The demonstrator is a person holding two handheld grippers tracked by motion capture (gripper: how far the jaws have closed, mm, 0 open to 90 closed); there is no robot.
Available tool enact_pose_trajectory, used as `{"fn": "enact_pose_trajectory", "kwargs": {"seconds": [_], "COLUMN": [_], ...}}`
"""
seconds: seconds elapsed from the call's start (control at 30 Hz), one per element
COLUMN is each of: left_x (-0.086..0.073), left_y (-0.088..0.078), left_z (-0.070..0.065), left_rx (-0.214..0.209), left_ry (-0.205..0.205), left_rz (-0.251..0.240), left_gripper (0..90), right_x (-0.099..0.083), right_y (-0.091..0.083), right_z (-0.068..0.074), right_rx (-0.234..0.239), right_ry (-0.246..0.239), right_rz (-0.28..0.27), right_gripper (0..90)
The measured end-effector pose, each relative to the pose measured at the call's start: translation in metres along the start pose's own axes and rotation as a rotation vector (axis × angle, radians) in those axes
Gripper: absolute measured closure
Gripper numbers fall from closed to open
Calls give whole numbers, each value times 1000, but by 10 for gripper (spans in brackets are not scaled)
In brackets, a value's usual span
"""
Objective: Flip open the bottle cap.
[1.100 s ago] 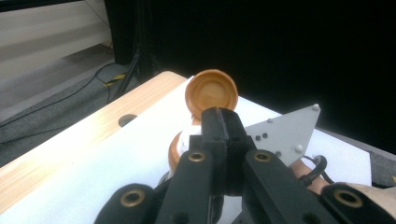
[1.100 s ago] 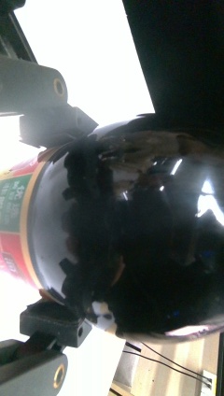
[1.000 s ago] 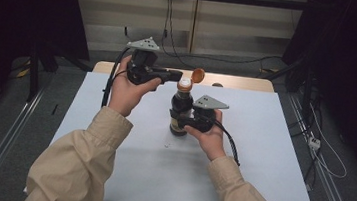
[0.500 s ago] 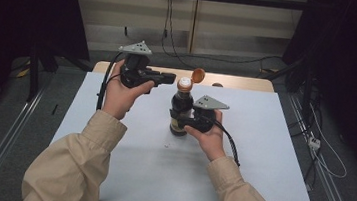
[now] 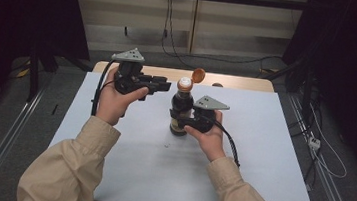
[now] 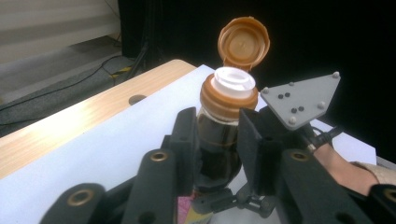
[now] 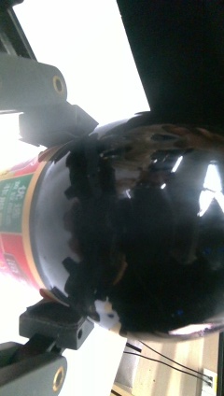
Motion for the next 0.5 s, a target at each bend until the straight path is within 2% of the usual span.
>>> {"fn": "enact_pose_trajectory", "kwargs": {"seconds": [0.4,0.47,0.5], "left_x": [-12,-15,-19], "left_y": [-2,-2,-1], "left_z": [2,3,4], "left_rx": [5,-3,-2], "left_ry": [3,-10,-17], "left_rz": [-14,-24,-31], "left_gripper": [573,547,526], "right_x": [-2,-3,-5], "right_y": [0,1,1], "right_z": [0,-1,-1], "right_rx": [-5,4,-1], "right_ry": [30,68,70], "right_rz": [-3,6,-7], "right_gripper": [282,275,278]}}
Point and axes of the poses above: each handheld gripper's, and its own axes: y roughly forward along the jaws, x roughly out of its top, z roughly to its left, the point moved 1 cm from there along y, roughly forward along the jaws, and after that the axes turned 2 degrees about -z, right-handed, at the moved point
